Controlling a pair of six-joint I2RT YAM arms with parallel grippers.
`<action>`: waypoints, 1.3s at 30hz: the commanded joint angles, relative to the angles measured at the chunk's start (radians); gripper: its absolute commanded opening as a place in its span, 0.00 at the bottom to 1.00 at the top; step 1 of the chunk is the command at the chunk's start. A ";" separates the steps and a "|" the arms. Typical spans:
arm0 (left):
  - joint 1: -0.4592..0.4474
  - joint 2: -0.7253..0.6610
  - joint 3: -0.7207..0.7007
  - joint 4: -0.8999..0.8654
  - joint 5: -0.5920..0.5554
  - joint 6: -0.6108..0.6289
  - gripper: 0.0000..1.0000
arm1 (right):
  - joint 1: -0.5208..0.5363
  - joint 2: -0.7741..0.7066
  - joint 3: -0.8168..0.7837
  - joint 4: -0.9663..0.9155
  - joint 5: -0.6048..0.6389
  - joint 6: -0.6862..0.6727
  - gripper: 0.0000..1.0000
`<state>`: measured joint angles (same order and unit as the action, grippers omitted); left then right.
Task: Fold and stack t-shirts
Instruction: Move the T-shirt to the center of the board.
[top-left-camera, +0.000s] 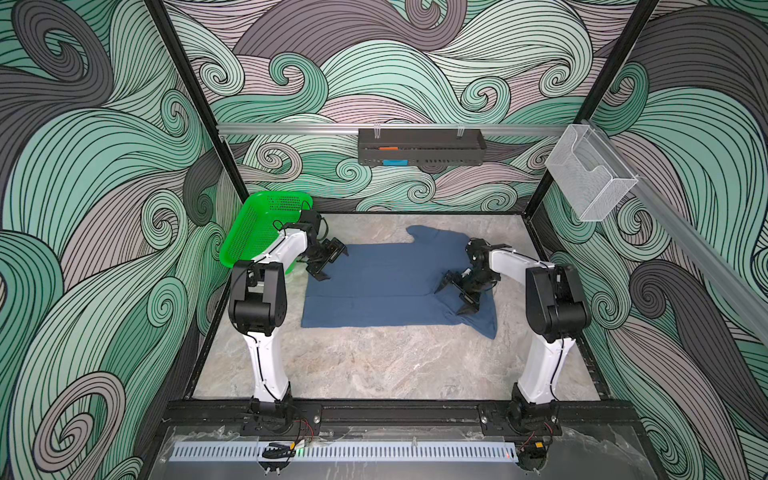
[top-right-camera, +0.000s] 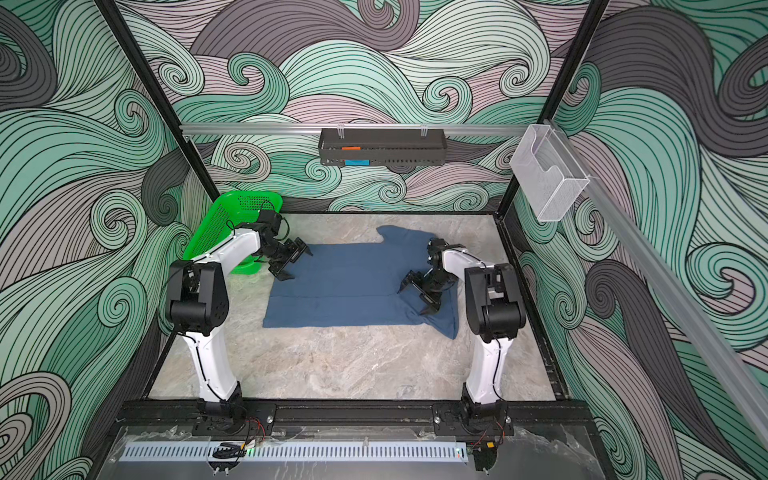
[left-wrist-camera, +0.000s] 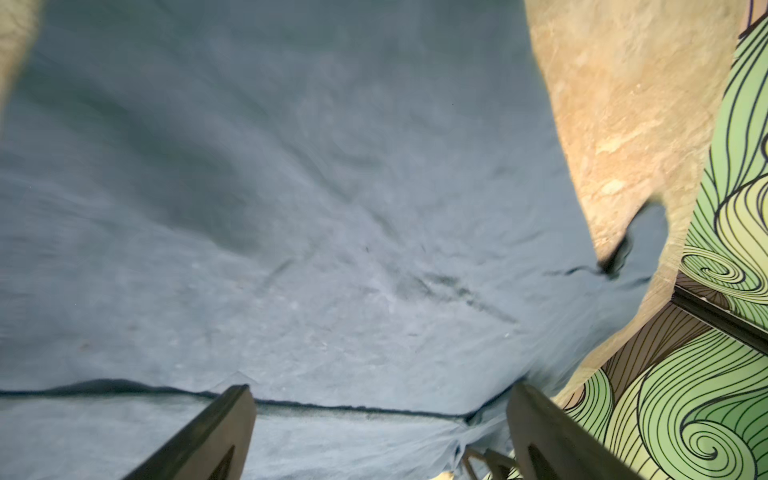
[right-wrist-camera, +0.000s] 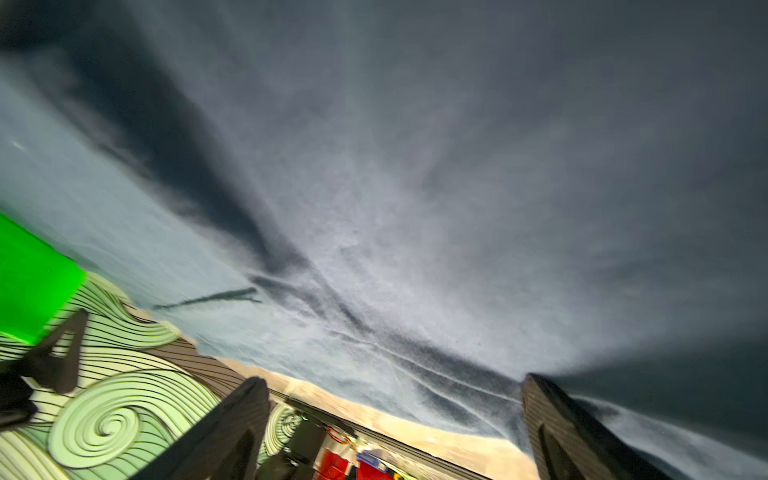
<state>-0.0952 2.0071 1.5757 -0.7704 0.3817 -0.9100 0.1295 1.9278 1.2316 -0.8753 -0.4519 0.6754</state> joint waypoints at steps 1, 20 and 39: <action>-0.010 -0.055 -0.001 -0.023 -0.020 -0.019 0.99 | -0.013 -0.052 -0.128 -0.060 0.117 -0.102 0.98; -0.046 -0.034 -0.347 0.224 0.053 -0.048 0.99 | -0.060 -0.235 0.189 -0.259 0.116 -0.054 0.99; -0.015 -0.412 -0.657 0.016 -0.015 0.132 0.99 | -0.062 0.464 0.955 -0.371 0.074 -0.043 0.98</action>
<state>-0.1242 1.6299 0.9031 -0.6449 0.4164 -0.8177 0.0715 2.3726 2.1811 -1.1938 -0.3538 0.6456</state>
